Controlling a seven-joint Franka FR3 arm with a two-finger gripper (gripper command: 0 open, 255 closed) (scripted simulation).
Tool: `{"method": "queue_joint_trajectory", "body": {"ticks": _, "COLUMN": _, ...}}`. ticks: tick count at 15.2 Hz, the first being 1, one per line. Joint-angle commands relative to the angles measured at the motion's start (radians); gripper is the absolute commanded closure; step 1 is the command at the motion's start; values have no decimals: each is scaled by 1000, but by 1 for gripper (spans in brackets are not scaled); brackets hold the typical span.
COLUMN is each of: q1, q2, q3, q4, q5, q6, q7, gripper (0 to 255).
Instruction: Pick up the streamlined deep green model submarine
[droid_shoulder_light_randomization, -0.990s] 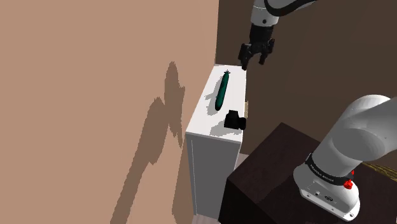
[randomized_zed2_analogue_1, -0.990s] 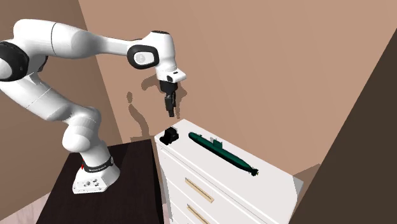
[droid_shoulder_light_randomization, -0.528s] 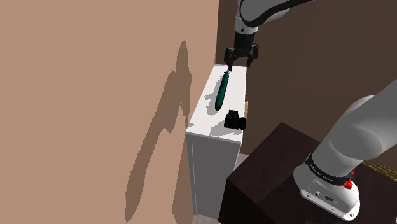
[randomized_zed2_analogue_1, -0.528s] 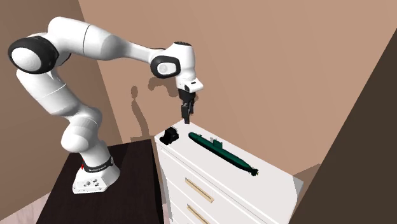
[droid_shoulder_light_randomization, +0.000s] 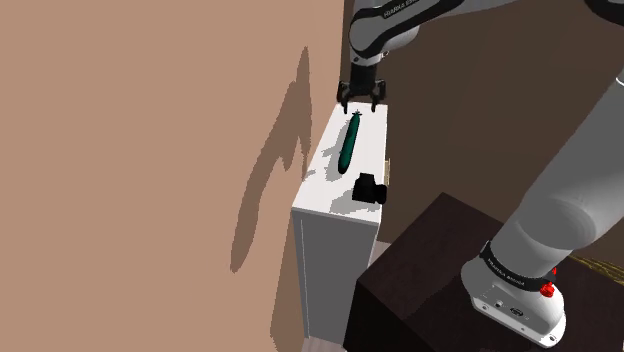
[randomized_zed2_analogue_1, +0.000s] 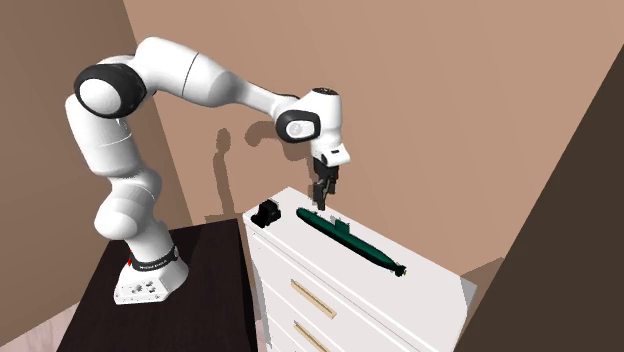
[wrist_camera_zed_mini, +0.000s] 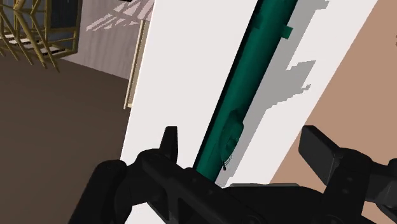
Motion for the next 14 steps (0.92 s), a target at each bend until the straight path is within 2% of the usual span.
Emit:
{"method": "queue_joint_trajectory", "body": {"ticks": 1, "q1": -13, "q2": 84, "q3": -13, "q4": 74, "q5": 4, "q6": 8, "q7": 31, "gripper": 0}}
{"method": "queue_joint_trajectory", "body": {"ticks": 6, "q1": -34, "q2": 249, "q3": -38, "q4": 225, "q5": 21, "q6": 16, "q7": 107, "gripper": 0}}
{"method": "queue_joint_trajectory", "body": {"ticks": 14, "q1": -35, "q2": 292, "q3": -37, "q4": 179, "q5": 22, "q6": 106, "q7": 108, "gripper": 0}}
